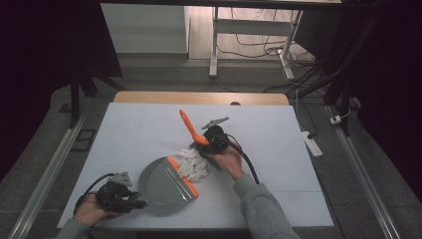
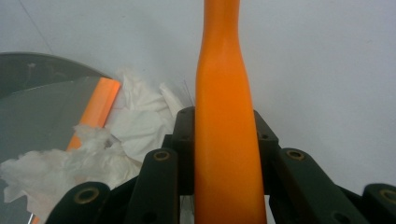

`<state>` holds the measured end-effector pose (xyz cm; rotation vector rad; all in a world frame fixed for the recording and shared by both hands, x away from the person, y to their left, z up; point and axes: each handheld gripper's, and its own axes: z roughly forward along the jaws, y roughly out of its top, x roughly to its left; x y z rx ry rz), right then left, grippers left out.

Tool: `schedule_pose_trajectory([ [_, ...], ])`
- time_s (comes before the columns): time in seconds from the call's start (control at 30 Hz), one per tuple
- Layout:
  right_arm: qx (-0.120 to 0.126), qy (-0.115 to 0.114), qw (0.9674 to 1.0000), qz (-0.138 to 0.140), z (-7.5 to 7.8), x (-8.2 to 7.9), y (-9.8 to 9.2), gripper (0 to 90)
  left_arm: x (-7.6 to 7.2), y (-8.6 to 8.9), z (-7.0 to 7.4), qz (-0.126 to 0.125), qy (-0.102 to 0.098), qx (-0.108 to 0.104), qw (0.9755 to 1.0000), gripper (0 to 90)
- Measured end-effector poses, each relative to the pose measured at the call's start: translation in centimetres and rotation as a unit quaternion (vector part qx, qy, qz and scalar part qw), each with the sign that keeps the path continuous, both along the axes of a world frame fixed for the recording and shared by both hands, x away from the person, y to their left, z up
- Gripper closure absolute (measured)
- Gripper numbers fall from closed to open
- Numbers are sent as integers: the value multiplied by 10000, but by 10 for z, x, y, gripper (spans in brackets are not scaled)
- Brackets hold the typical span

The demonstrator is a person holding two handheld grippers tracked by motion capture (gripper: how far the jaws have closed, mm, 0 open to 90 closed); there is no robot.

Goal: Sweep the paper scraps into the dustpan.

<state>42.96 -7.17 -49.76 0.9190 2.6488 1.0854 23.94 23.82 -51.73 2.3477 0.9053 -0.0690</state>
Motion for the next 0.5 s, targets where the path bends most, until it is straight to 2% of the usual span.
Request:
schedule_pose_trajectory([
  [0.5, 62, 8, 9998, 195, -2, -12, 8, 707, 0, -1, 0, 13, 4, -4, 10000, 615],
])
